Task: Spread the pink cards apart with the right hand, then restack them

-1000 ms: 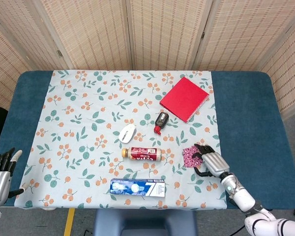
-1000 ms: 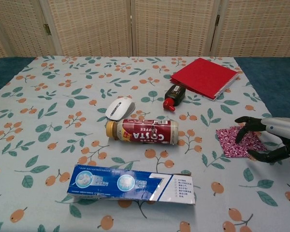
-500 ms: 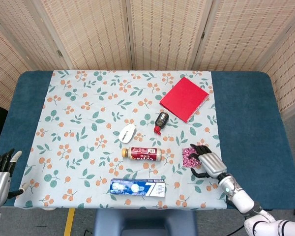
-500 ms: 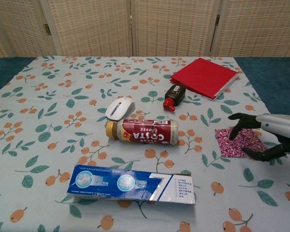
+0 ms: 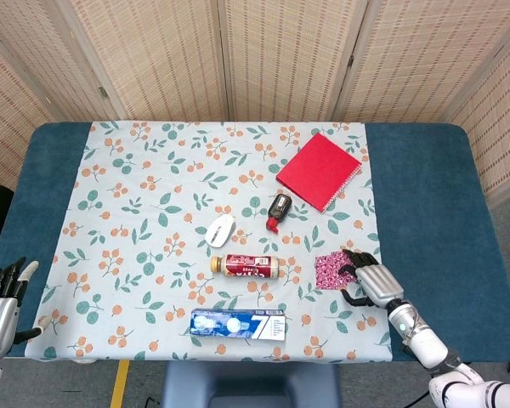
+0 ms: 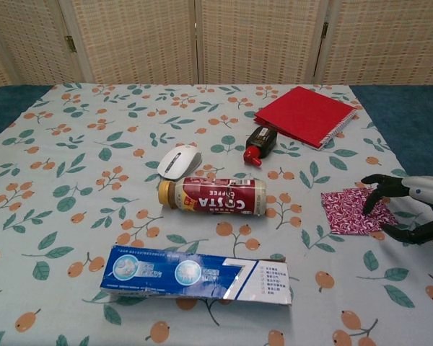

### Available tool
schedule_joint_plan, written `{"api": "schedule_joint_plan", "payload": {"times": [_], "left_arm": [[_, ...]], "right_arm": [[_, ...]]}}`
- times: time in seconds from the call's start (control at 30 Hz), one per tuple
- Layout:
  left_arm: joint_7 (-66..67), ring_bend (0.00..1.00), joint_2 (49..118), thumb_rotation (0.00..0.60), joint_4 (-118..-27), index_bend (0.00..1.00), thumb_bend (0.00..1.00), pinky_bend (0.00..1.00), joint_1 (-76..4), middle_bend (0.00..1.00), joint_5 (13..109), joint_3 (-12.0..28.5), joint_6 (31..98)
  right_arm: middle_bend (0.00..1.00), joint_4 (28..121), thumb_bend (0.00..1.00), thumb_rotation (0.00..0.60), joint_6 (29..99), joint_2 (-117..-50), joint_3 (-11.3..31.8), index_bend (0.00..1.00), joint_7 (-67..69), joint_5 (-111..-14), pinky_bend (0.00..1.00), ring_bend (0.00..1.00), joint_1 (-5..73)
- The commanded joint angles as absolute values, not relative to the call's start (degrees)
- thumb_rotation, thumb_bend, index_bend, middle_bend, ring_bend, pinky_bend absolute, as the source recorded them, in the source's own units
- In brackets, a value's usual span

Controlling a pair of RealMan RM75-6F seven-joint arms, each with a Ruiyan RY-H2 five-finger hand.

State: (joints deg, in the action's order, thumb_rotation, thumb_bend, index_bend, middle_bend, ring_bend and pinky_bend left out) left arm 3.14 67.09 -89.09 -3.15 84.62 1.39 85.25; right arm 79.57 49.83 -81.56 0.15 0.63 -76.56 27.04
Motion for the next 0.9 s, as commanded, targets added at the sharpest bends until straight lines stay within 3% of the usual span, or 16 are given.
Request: {"api": "schedule_joint_plan", "payload": {"times": [0.03,0.9], "left_arm": [[3.0,0.03,67.1,0.600,-89.0,0.09,0.24,0.00,-3.1,0.00,84.5,1.4,85.2],[1.9,0.03,67.6,0.600,-87.7,0.09,0.24,0.00,-2.8,0.00,84.4,1.3,85.1]], "right_arm": [[0.00,79.0,0.51,0.354,49.4,-82.0,0.2,0.28,0.6,-76.5,0.00,0.00,27.3],[0.00,81.5,0.51,0.354,50.1,-84.0,1.1,0.28,0.3,-78.7,0.00,0.00,29.5]]}}
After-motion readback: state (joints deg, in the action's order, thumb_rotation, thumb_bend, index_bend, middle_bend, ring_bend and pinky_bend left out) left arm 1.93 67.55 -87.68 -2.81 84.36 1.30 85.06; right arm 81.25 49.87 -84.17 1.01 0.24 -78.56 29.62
